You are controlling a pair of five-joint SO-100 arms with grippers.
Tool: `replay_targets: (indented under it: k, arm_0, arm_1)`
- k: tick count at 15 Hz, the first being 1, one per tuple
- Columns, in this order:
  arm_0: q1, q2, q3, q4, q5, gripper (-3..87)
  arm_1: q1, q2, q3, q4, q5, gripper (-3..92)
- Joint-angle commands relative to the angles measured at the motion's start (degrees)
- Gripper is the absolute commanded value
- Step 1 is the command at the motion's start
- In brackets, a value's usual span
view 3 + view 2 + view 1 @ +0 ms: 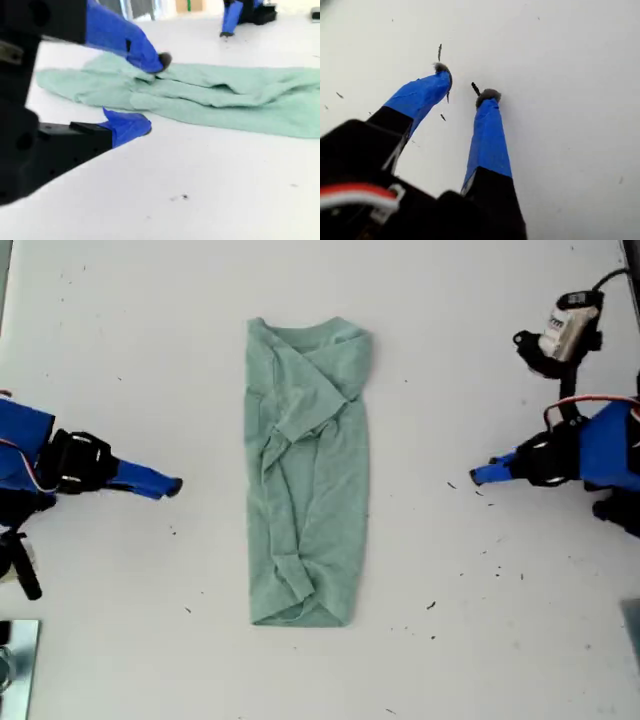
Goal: Fold t shirt
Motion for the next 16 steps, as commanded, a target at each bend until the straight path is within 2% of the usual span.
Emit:
replay_targets:
  k: [1, 2, 3, 4, 6, 7, 9, 11, 13, 14, 15, 16]
  arm_0:
    - [0.18, 0.62, -0.97, -0.26, -5.36, 2.6]
    - [1.49, 0.62, -2.29, -1.85, -5.45, -0.2]
    - [2.46, 0.62, -5.01, 0.26, -6.15, -0.2]
    - [0.62, 0.09, -8.53, 1.14, -4.13, -0.2]
    - [3.25, -8.96, -16.7, -1.49, -8.61, -0.2]
    - [5.98, -22.5, -24.08, -3.08, -11.78, -0.2]
    - [12.48, -52.73, -48.6, 1.23, -16.26, -0.2]
    - [17.58, -74.18, -72.07, 6.77, -16.96, -0.2]
    - [18.98, -85.17, -81.04, 3.6, -8.17, -0.1]
    - [18.98, -86.31, -81.47, 1.05, -5.98, 13.9]
    - [18.72, -86.92, -82.44, 0.79, -4.75, 19.2]
    - [18.11, -87.71, -83.67, 1.85, -3.52, 21.8]
  arm_1:
    - [-2.72, 0.88, 0.26, -0.44, 22.85, 6.9]
    - [-4.04, 0.97, -2.64, -1.58, 20.74, 13.5]
    - [-6.15, 0.97, -5.71, -7.12, 18.28, 13.3]
    - [-9.05, -0.44, -8.96, -9.67, 18.63, 3.3]
    - [-14.41, -20.83, -21.8, -12.04, 23.38, 2.3]
    - [-16.52, -36.47, -33.05, -12.74, 23.47, 2.3]
    - [-21.01, -64.16, -60.29, -5.8, 25.31, 2.3]
    - [-25.05, -82.35, -82.09, 1.67, 28.56, 2.2]
    - [-26.72, -92.55, -94.13, 2.72, 28.65, 2.1]
    - [-26.98, -96.5, -98.26, 2.72, 27.95, 16.5]
    - [-27.33, -100.55, -102.92, 2.9, 26.37, 37.7]
    - [-27.6, -105.47, -109.51, 5.54, 25.31, 40.3]
